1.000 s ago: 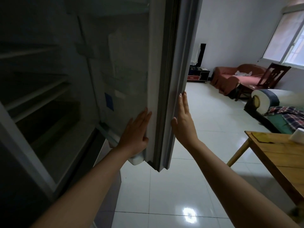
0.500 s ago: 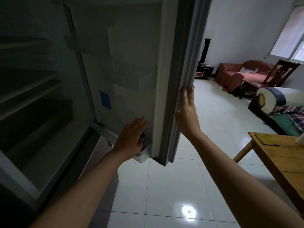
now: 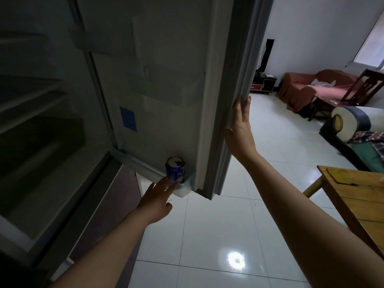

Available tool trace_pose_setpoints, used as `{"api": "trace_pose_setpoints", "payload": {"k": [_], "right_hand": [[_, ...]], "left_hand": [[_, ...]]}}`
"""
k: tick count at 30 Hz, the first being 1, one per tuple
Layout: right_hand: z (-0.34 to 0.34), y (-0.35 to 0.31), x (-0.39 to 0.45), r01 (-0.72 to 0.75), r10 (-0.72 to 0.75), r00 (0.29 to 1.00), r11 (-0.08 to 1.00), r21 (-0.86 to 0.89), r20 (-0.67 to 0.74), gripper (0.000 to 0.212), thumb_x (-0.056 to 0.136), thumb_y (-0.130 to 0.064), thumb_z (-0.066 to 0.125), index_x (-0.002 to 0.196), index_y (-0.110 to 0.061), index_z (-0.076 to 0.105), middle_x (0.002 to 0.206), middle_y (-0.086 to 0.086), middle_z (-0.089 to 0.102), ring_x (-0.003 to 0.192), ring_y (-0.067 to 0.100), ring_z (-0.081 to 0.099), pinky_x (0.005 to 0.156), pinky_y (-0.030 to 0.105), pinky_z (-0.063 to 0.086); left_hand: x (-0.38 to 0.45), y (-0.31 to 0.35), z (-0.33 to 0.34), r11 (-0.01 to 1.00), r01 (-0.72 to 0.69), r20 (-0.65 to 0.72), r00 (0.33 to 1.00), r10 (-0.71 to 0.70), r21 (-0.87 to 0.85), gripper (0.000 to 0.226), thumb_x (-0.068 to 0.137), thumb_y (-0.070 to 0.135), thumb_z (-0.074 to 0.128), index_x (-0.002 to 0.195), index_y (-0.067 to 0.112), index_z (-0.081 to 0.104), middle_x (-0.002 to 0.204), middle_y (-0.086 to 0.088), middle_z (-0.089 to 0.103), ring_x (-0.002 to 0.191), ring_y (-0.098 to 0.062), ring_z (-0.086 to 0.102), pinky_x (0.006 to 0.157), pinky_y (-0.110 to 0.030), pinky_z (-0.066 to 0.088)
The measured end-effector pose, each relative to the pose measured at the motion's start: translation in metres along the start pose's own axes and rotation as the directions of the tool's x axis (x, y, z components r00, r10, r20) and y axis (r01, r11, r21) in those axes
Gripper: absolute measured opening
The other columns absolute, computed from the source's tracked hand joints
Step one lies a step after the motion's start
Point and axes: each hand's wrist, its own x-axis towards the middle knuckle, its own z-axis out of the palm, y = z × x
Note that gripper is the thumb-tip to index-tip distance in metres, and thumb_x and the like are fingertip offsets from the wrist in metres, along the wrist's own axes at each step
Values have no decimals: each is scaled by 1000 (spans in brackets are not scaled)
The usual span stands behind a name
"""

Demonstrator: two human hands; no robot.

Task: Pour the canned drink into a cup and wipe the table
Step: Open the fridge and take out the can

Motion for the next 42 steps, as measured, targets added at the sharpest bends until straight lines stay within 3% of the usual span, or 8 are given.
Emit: {"api": "trace_pose_setpoints", "payload": {"k": [7,17,20,26,29,34,37,42], "right_hand": [[-3,20,24,-28,28,1000,999,30,10,80,89,6,45,146,-15,-7,154,5,-20,143,26,-7,114,44,24],[0,45,36,-61,60,998,998,8,35,74,90,7,42,147,-14,-1,156,4,-10,144,22,-2,115,34,18],[2,51,38,-90,90,994,996,2,69,77,90,6,44,147,-17,-2,156,2,-9,144,22,2,110,30,24],[0,53,36,-94,89,991,994,47,103,78,89,2,49,148,-16,1,156,4,9,142,24,16,112,39,27],[4,52,18,-84,81,996,990,110,37,75,89,-3,54,147,-14,8,154,6,19,140,23,23,112,37,26],[24,48,-33,-6,35,984,986,164,-174,58,85,-6,61,137,-4,36,130,16,52,117,25,51,98,40,46],[47,45,-56,-16,28,998,986,168,-64,52,84,-10,63,131,-3,43,121,15,58,109,22,57,93,36,49],[90,32,-67,-189,156,961,974,127,230,57,85,-25,62,135,-10,38,137,8,47,122,20,47,101,28,40]], "left_hand": [[24,17,6,998,15,54,998,-18,57,76,91,18,39,146,31,-12,156,0,-16,143,-14,-18,115,-35,-5],[53,41,5,994,53,62,996,-58,92,78,90,15,41,146,29,-11,157,0,-13,144,-17,-15,116,-41,-2],[61,45,5,993,50,41,998,-54,107,78,89,15,42,147,29,-9,157,0,-10,144,-18,-12,117,-43,0],[68,45,7,994,29,27,999,-31,103,78,89,16,43,147,30,-6,157,1,-6,145,-18,-8,116,-44,2],[69,41,6,1000,8,11,1000,-9,20,73,89,16,44,148,30,4,157,1,-2,145,-17,-3,117,-41,5],[63,22,-6,999,17,-58,998,-19,-36,66,90,19,46,147,28,13,157,1,8,144,-19,9,118,-37,11],[59,2,-14,999,31,-61,998,-33,-34,67,91,20,46,148,26,9,158,2,3,145,-18,3,118,-37,9],[55,-25,-23,999,39,-42,998,-40,-24,69,93,20,46,148,29,5,158,4,-2,145,-16,-2,118,-37,6]]}}
